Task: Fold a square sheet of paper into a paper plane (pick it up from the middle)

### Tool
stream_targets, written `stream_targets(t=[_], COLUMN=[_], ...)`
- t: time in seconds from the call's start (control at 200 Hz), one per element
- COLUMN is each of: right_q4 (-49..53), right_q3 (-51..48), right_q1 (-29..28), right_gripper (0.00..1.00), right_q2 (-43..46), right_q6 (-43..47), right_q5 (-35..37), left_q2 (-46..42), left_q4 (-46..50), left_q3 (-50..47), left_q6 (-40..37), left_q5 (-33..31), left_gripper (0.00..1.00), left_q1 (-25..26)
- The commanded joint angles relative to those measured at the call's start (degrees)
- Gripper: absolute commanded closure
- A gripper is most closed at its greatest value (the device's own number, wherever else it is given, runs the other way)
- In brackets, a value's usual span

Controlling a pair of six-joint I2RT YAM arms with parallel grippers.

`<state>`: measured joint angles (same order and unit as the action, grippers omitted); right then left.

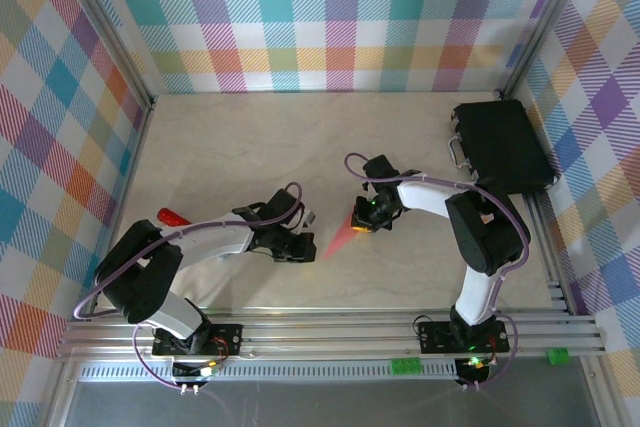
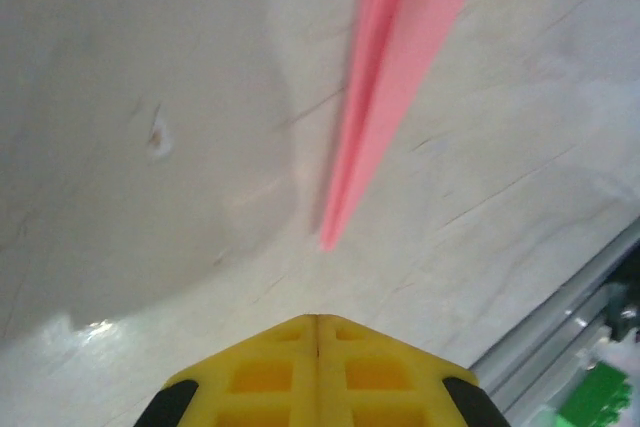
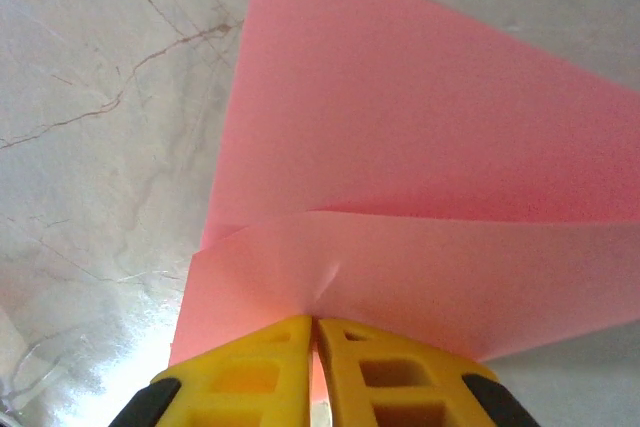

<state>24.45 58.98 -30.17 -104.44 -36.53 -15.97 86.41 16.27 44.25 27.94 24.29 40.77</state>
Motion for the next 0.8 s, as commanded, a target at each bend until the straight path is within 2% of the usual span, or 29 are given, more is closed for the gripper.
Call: stream_targets(t=[0.0,0.1,0.3,0.535,0.665,0.795], right_q4=[3.38,2.81,1.92,1.67,-0.26,-4.87], right_q3=[-3.94,-4.05,-3.88,-2.77,-2.33,-3.01], right_q1=[-0.1,-0.15,-0.1,-0.15,-0.15,-0.37], right_gripper=[0.86,0.86,0.86,0.86,0.85,0.83], right_q2=[-5.16,-5.35,-4.85,-3.63,0.23,6.53], right_q6=[0.94,0.37,-0.29,0.3,2.25,4.41], right_q5=[7.27,6.75,6.3,5.7,3.92,-1.97], left_q2=[0.61,5.56,14.35,16.98,18.12,18.83], left_q4=[-6.29,-12.59,-14.81,-14.54,-12.41,-11.27], left_q3=[1.84,3.66,8.42,8.39,7.01,5.56], left_q6=[4.29,8.03,10.64,12.33,13.36,13.8], left_q5=[-0.68,0.56,-0.56,-2.24,-3.31,-3.07], left_gripper=[1.0,1.0,1.0,1.0,1.0,1.0], left_q1=[0.1,1.29,2.73,2.73,2.73,2.73])
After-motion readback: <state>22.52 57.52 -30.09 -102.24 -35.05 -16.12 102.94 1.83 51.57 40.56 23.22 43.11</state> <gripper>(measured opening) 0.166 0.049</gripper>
